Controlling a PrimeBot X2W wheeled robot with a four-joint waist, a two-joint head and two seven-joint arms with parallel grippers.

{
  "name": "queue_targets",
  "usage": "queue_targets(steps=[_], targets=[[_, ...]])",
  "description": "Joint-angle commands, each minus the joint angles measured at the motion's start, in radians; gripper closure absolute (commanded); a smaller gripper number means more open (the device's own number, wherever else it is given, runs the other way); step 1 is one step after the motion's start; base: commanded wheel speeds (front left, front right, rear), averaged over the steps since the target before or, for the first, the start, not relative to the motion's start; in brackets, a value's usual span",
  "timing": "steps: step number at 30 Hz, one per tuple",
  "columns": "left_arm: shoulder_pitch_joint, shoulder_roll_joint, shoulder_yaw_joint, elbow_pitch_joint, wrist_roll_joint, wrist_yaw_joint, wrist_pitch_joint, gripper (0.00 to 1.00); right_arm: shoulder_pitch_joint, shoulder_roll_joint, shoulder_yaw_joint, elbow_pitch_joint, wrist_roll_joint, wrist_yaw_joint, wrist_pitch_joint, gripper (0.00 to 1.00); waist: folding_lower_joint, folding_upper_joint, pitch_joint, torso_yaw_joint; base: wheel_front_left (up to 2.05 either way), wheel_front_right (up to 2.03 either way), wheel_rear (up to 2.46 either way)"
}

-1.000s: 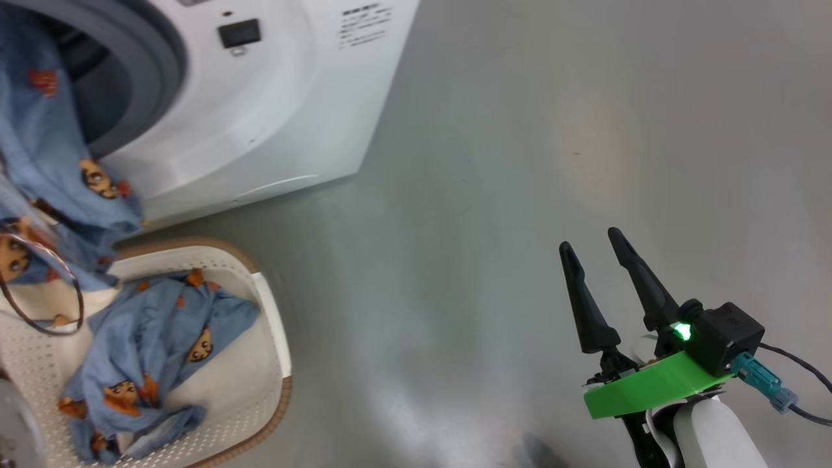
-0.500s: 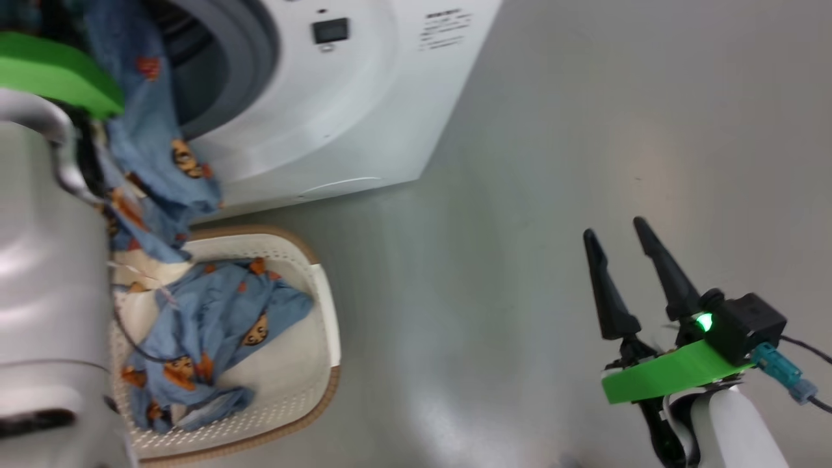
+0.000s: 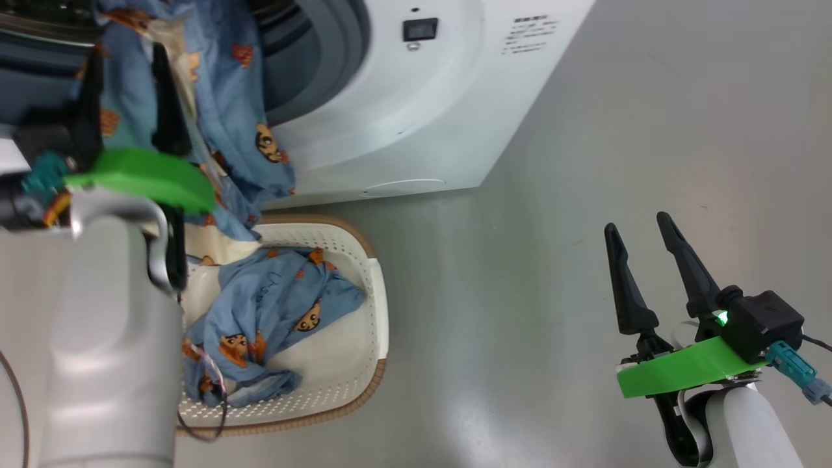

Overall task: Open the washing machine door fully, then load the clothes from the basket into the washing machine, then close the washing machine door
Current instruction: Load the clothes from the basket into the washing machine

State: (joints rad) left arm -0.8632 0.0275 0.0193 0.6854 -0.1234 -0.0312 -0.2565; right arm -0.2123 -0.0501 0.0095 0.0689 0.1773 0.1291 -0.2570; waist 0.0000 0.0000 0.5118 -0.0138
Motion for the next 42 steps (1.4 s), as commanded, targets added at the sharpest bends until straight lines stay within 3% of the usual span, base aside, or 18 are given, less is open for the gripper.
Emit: queue_targets(steps=[1, 9, 22, 34, 42], targets=[[0.041, 0.027, 0.009, -0.043, -0.006, 0.002, -0.005, 0.00, -0.001, 0.000, 0.020, -0.024, -0.011, 0.002, -0.005, 0.00, 0.0000, 0.0000, -0.007, 0.012, 0.00, 0.00, 0.00], [0.244, 0.023, -0.034, -0.202, -0.073, 0.017, -0.005, 0.00, -0.002, 0.000, 0.016, -0.026, -0.023, 0.002, -0.005, 0.00, 0.0000, 0.0000, -0.005, 0.029, 0.00, 0.00, 0.00], [0.530, 0.023, -0.071, -0.468, -0.171, 0.090, 0.026, 0.00, 0.001, 0.000, -0.004, -0.039, -0.046, 0.002, -0.005, 0.00, 0.0000, 0.0000, 0.011, 0.046, 0.00, 0.00, 0.00], [0.670, 0.023, -0.098, -0.658, -0.197, 0.134, 0.083, 0.00, 0.003, 0.000, -0.019, -0.039, -0.055, 0.002, -0.005, 0.00, 0.0000, 0.0000, 0.006, 0.073, 0.00, 0.00, 0.00], [0.698, 0.032, -0.094, -0.701, -0.206, 0.148, 0.106, 0.00, 0.003, 0.000, -0.014, -0.035, -0.050, 0.002, -0.005, 0.00, 0.0000, 0.0000, 0.006, 0.077, 0.00, 0.00, 0.00]])
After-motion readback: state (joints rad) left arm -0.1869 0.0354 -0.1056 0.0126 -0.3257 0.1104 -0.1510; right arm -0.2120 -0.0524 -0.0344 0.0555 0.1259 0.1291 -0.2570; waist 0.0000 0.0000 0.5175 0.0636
